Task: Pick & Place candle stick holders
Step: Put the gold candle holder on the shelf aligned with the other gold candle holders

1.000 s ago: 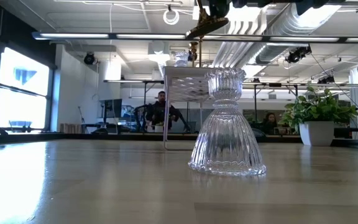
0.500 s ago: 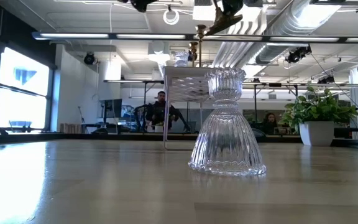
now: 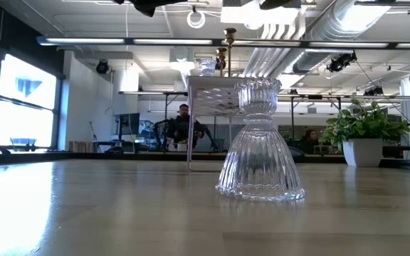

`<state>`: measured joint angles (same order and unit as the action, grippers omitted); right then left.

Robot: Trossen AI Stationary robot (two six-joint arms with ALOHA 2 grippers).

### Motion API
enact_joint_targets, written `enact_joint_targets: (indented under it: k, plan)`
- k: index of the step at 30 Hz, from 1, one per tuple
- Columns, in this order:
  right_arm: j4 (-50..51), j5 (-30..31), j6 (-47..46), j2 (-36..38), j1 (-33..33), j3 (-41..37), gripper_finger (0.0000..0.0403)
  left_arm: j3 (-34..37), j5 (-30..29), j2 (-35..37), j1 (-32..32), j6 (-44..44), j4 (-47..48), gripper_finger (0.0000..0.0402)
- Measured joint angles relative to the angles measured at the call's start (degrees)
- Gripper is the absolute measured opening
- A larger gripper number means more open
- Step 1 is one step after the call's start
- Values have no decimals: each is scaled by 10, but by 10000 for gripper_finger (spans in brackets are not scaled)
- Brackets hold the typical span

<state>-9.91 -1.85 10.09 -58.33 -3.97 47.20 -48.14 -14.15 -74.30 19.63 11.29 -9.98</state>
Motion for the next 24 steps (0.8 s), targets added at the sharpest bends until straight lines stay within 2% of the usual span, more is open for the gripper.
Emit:
enact_joint_targets:
  k: [5,12,19,24]
  plan:
    - [-6,-55,-19,20,54,0,8,0,4,0,-1,-24,14,102]
    - [-37,-106,-49,-19,121,-1,8,0,5,0,-1,-26,16,102]
    - [-154,-230,-92,-91,163,-2,8,0,5,0,-1,-35,30,102]
    - [-242,-285,-115,-140,174,-1,8,0,14,0,-1,-43,34,102]
